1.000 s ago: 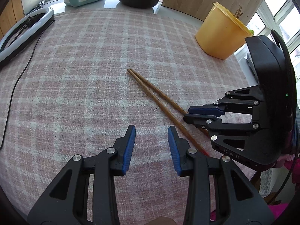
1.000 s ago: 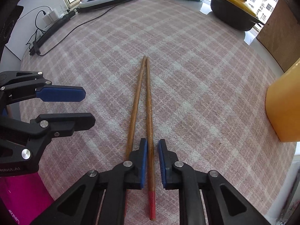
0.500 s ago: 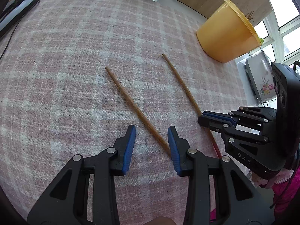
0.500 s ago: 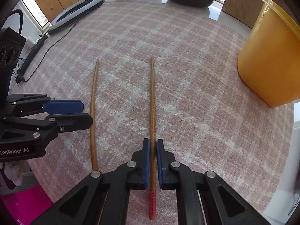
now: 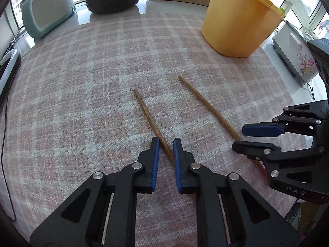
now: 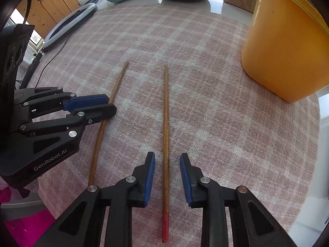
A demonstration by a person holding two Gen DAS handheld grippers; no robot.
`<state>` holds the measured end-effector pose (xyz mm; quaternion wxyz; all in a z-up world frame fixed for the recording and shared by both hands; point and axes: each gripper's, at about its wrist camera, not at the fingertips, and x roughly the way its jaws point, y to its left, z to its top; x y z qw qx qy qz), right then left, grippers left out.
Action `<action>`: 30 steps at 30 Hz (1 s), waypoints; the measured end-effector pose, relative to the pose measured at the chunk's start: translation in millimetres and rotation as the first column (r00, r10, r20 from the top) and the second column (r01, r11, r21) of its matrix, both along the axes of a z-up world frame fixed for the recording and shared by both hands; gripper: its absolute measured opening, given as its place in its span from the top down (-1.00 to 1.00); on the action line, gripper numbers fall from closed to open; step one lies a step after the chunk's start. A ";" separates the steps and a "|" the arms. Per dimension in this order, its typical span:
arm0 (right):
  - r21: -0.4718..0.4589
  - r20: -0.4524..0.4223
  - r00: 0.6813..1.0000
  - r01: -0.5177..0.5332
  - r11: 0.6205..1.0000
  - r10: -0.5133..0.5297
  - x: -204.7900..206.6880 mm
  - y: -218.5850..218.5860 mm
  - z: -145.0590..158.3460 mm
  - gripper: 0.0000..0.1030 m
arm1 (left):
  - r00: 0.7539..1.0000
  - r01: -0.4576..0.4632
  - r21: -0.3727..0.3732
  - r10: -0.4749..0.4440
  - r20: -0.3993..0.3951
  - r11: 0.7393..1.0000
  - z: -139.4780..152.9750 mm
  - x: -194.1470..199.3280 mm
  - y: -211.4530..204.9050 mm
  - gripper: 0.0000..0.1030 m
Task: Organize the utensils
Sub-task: 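Close the right tool on one red-tipped chopstick while the left tool closes on the other, then carry both chopsticks upright with both tools and lower them into the yellow container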
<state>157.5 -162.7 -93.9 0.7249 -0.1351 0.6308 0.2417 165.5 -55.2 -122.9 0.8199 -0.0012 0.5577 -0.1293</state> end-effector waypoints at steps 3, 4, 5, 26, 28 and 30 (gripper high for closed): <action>-0.027 0.008 0.999 -0.035 0.999 0.035 5.0 9.3 -2.6 0.52 | 1.000 0.022 0.005 -0.022 -0.006 1.000 1.6 -0.2 3.3 0.77; -0.038 0.010 0.999 -0.050 0.998 0.050 5.9 12.4 -3.1 0.60 | 0.999 0.031 0.008 -0.031 -0.009 0.999 1.3 0.0 3.3 0.77; -0.049 0.013 0.998 -0.060 0.997 0.060 6.7 15.4 -4.0 0.64 | 0.999 0.043 0.015 -0.043 -0.013 0.999 1.6 -0.1 2.9 0.77; 0.132 0.099 0.992 0.063 0.989 -0.076 4.8 -30.9 38.7 0.93 | 0.996 -0.070 -0.238 0.081 0.036 0.969 40.9 0.5 38.2 0.92; 0.155 0.127 0.987 0.080 0.985 -0.100 4.9 -36.6 50.0 0.93 | 0.994 -0.071 -0.246 0.090 0.067 0.967 52.3 -0.2 40.1 0.93; 0.166 0.160 0.980 0.091 0.982 -0.117 4.2 -41.2 59.8 0.93 | 0.991 -0.069 -0.256 0.096 0.094 0.964 63.3 0.5 42.2 0.93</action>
